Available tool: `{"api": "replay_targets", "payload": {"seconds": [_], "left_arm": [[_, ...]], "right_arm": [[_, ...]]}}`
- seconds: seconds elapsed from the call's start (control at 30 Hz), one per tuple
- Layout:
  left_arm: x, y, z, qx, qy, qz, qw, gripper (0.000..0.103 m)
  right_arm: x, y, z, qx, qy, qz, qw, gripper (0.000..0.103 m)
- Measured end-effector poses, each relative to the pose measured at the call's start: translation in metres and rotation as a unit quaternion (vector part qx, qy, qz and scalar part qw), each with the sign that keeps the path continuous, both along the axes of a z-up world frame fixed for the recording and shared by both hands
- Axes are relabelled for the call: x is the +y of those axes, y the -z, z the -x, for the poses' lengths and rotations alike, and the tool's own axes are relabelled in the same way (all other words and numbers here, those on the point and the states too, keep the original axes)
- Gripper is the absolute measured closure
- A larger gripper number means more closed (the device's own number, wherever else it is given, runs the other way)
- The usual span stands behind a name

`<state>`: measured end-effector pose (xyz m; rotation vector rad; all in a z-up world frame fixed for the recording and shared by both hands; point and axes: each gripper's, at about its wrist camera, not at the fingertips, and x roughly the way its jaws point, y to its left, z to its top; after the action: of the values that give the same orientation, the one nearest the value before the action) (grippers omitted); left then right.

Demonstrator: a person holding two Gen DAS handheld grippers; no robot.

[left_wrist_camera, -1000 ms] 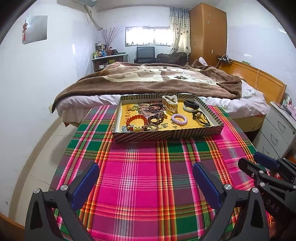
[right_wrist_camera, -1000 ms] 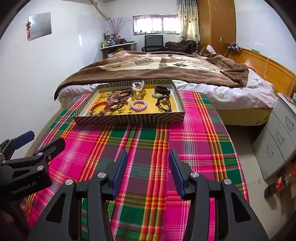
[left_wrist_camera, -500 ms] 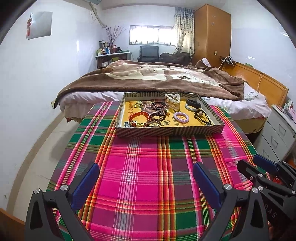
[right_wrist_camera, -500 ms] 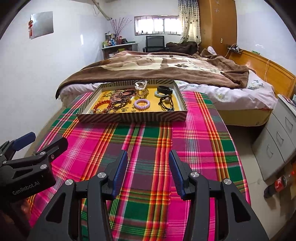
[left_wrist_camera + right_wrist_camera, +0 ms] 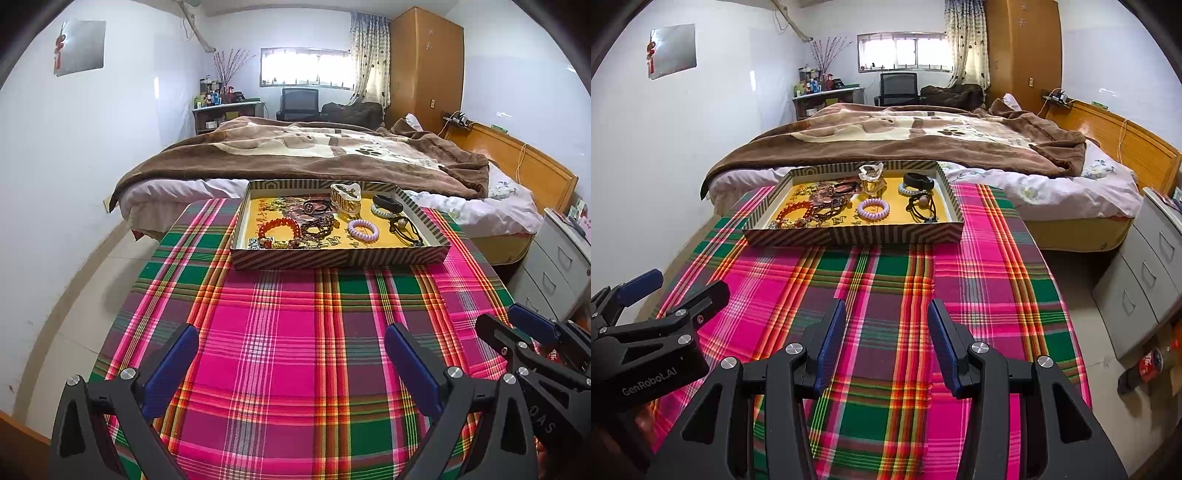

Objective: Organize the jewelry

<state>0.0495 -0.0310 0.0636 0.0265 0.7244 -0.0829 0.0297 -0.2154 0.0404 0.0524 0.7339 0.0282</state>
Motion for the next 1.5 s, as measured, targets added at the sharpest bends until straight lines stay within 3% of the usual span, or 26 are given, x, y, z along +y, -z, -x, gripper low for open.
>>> {"api": "replay_targets", "payload": {"seconds": [0.13, 1.5], "left_arm": [[-0.0051, 0.0028, -0.0010, 0.003, -0.002, -0.023, 0.9997, 0.001], [-0.0045, 0.0072, -0.0021, 0.008, 0.000, -0.008, 0.9999, 0.001]], "right_arm": [[-0.0003, 0.0004, -0.0004, 0.000, 0.001, -0.001, 1.000, 0.056], [0.0034, 0.0041, 0.0000, 0.003, 0.001, -0.001, 1.000, 0.056]]}}
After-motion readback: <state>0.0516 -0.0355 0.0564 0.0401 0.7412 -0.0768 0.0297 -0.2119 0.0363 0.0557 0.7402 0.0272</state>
